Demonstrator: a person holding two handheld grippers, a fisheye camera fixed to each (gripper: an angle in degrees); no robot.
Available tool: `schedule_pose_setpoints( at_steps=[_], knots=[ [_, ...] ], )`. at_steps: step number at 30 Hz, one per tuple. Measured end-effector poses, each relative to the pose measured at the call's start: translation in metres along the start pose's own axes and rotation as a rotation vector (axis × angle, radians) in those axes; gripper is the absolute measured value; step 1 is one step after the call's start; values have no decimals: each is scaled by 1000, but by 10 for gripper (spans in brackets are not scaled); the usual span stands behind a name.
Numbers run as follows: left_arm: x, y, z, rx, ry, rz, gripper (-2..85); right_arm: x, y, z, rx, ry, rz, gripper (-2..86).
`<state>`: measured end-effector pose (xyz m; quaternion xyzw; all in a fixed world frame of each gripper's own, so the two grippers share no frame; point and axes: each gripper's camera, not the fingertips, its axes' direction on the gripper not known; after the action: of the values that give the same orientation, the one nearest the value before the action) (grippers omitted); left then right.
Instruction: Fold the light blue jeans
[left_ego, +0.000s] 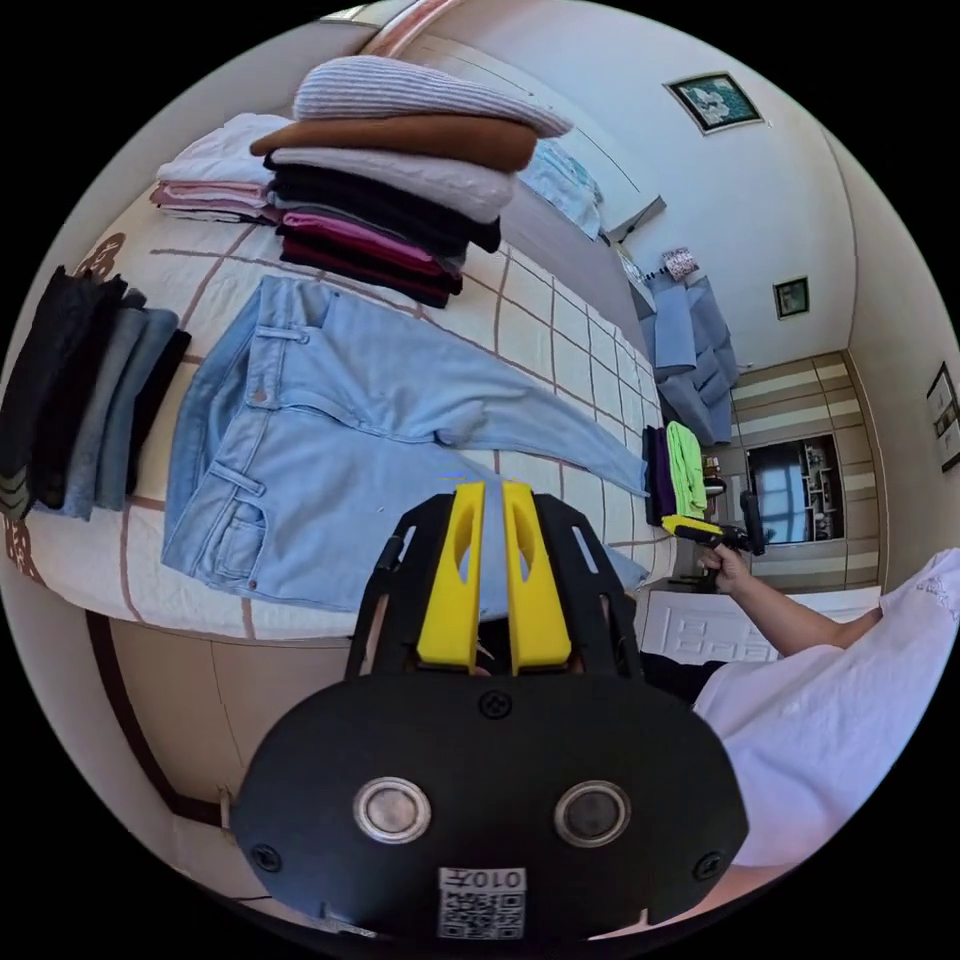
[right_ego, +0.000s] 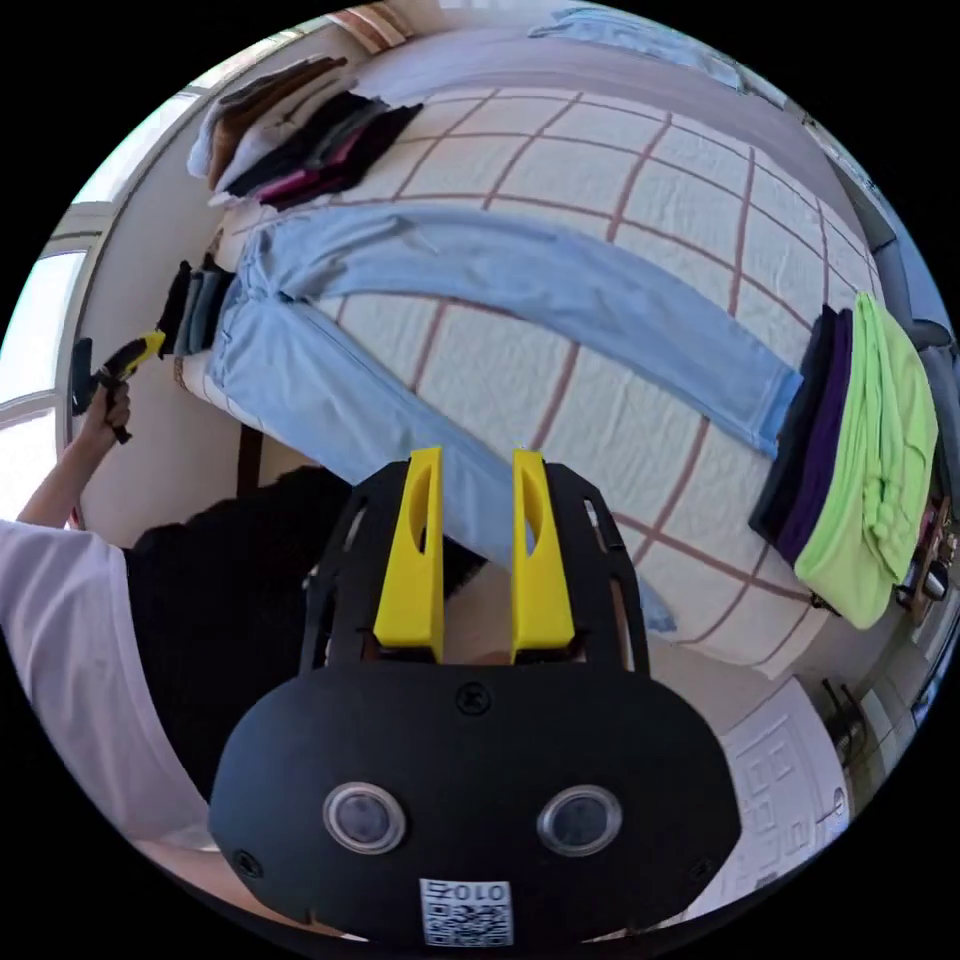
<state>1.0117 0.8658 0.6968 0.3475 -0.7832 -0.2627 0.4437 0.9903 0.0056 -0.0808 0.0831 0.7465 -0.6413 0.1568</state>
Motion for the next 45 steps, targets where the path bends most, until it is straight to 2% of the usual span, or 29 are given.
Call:
schedule_pose_setpoints(
  at_steps=[4, 6, 9, 12, 16, 21, 24, 27, 29, 32, 35, 37, 39, 43, 45],
  knots=[
    [48, 25, 45, -20, 17, 8, 10, 90, 66, 37, -209, 120, -41, 120],
    [83, 36, 76, -77, -58, 64, 10, 119, 84, 48, -251, 135, -68, 122],
    [128, 34, 117, -219, -226, 250, 9, 151, 97, 60, -248, 131, -104, 122],
    [155, 23, 151, -324, -299, 385, 10, 167, 93, 75, -242, 130, -150, 121],
    [171, 11, 183, -370, -424, 498, 13, 178, 88, 107, -297, 171, -239, 111],
    [174, -4, 250, -492, -669, 748, 28, 193, 101, 132, -339, 220, -285, 68],
    [162, -11, 285, -576, -704, 877, 35, 197, 110, 128, -365, 212, -321, 54],
    [140, -16, 312, -695, -732, 971, 36, 197, 116, 88, -383, 144, -454, 51],
    [125, -19, 321, -736, -756, 996, 33, 210, 113, 51, -371, 87, -442, 51],
    [90, -30, 328, -766, -788, 912, 25, 241, 97, 12, -338, 17, -390, 51],
    [47, -37, 330, -769, -933, 762, 12, 265, 62, 31, -392, 124, -319, 51],
    [28, -37, 324, -741, -883, 669, 6, 265, 42, 56, -445, 294, -313, 50],
    [17, -38, 314, -666, -864, 607, 2, 262, 37, 68, -473, 367, -330, 49],
    [16, -32, 307, -611, -869, 648, 0, 269, 58, 71, -510, 350, -339, 42],
    [28, -21, 302, -559, -837, 820, 0, 276, 72, 61, -472, 307, -306, 39]
  ],
)
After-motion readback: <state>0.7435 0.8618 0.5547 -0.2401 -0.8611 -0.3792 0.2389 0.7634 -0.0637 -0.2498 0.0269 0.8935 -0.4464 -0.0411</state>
